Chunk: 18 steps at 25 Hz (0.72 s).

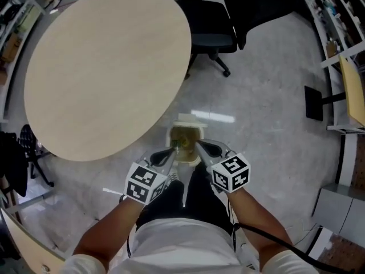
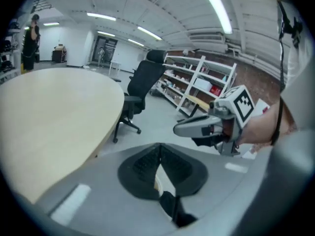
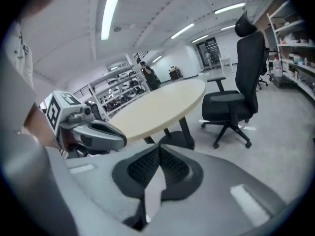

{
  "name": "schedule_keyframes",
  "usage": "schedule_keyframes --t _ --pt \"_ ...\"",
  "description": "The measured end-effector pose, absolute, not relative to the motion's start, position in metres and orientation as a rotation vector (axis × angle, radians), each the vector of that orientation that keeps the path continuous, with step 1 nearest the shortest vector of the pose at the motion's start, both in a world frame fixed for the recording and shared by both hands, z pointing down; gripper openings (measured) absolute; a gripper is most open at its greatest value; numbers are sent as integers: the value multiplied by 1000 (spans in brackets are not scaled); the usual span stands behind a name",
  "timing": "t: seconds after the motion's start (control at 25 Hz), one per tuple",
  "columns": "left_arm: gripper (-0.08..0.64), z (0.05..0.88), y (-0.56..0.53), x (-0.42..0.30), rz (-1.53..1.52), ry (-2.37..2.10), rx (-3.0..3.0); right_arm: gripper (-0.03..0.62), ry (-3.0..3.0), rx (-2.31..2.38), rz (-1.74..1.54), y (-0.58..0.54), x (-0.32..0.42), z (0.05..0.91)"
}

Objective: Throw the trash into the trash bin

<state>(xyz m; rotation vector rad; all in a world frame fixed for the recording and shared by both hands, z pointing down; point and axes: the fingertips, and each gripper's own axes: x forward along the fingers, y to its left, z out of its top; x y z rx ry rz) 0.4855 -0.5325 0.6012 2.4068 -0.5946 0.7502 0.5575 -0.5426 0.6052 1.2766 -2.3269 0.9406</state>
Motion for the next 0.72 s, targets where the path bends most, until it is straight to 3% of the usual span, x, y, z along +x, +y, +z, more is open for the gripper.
schedule_keyframes --t 0.32,0.72 --pt "8 494 -541 501 551 -569 2525 2 -2423 1476 817 -512 578 484" --pt "9 444 -531 525 466 -704 2595 2 -2513 1569 673 -488 636 414"
